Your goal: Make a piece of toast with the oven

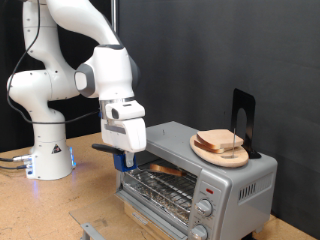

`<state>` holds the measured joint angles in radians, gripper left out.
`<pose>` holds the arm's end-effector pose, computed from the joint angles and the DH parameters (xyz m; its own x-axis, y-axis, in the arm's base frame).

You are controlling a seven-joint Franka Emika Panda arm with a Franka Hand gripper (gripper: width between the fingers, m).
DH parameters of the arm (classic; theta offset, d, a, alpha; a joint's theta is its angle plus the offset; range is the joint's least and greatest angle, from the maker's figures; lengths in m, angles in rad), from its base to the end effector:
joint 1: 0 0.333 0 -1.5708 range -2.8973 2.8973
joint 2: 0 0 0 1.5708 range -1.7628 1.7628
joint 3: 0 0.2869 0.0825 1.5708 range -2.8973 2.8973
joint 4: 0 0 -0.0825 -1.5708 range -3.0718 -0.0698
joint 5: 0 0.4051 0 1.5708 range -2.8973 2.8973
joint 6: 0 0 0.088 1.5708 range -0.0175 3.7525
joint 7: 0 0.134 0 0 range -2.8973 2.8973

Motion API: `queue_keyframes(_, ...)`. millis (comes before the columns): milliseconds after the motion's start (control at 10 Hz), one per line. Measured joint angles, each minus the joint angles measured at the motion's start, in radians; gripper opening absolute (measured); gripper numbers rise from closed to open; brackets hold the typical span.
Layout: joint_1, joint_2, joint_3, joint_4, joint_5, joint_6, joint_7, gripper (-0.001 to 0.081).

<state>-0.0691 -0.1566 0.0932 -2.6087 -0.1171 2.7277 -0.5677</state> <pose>0.4789 0.0131 0.2637 0.7443 0.6441 0.1765 0.6086 -0.7630 0.2177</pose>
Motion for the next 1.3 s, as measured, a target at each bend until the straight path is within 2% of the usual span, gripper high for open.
queue_keyframes(100, -0.010, -0.004, 0.000, -0.008, -0.042, 0.021, 0.008, 0.0401)
queue_keyframes(400, -0.012, -0.011, -0.005, -0.012, -0.037, 0.025, 0.003, 0.0401)
queue_keyframes(600, 0.002, -0.016, -0.018, -0.015, 0.084, 0.005, -0.060, 0.0401)
queue_keyframes(800, 0.029, -0.039, -0.039, -0.024, 0.270, -0.038, -0.108, 0.0401)
queue_keyframes(1000, 0.039, -0.069, -0.053, -0.043, 0.406, -0.090, -0.082, 0.0401)
queue_keyframes(1100, 0.039, -0.068, -0.052, -0.043, 0.385, -0.084, -0.092, 0.0401)
queue_keyframes(1300, 0.039, -0.067, -0.061, -0.056, 0.420, -0.044, -0.109, 0.0401)
